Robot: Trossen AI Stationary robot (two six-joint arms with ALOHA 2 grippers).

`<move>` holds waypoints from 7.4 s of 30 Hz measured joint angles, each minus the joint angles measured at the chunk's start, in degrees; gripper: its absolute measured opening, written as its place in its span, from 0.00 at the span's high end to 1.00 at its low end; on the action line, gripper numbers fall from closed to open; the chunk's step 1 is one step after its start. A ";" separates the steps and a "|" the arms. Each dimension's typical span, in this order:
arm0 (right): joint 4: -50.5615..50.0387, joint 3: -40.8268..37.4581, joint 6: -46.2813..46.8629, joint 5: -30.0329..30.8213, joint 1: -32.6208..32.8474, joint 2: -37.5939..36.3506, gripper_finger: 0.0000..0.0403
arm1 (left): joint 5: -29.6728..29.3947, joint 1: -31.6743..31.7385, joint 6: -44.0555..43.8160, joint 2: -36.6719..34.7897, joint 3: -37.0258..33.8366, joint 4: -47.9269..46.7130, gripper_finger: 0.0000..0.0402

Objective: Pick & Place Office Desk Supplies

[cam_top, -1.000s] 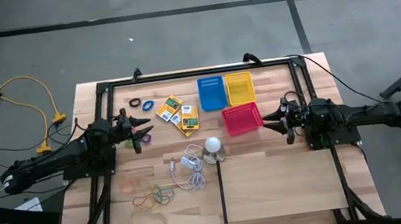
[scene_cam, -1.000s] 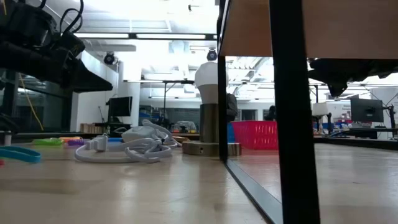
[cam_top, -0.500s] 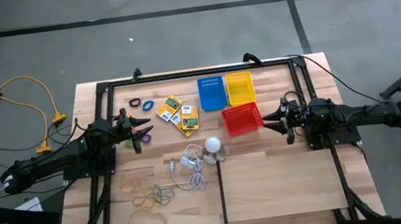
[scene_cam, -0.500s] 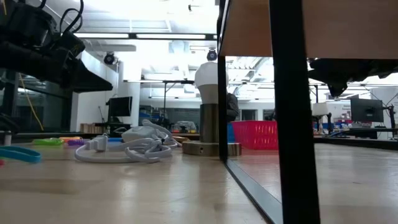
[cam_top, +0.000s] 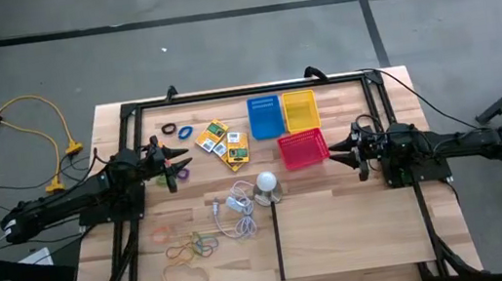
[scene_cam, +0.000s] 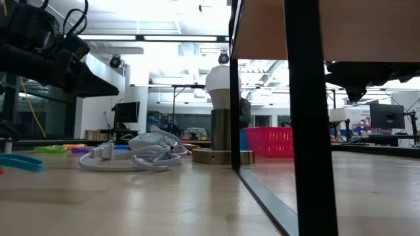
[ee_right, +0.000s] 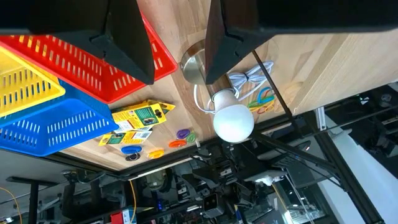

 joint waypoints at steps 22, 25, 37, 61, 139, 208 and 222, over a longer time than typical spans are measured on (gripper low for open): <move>-0.02 0.02 0.00 -0.02 0.00 0.00 0.68 | 0.01 -0.01 -0.02 0.00 0.00 -0.02 0.66; 0.00 0.00 0.00 -0.02 0.02 0.00 0.68 | 0.00 0.00 -0.01 0.00 0.00 -0.01 0.66; -0.01 0.01 0.00 -0.01 0.00 0.00 0.68 | 0.01 -0.02 -0.02 0.00 0.00 -0.02 0.66; -0.01 0.00 0.00 -0.02 0.00 0.01 0.68 | 0.00 0.00 -0.02 0.00 0.00 0.02 0.66; -0.02 0.02 0.00 -0.02 0.02 0.02 0.68 | -18.76 -48.37 -32.64 44.30 30.80 -26.61 0.66; -0.02 0.02 0.00 -0.02 0.02 0.00 0.68 | -18.83 -60.74 -42.91 67.17 30.77 -12.50 0.69; -0.01 0.00 0.00 -0.02 0.01 0.00 0.68 | -18.83 -60.74 -42.90 67.17 30.75 -12.66 0.99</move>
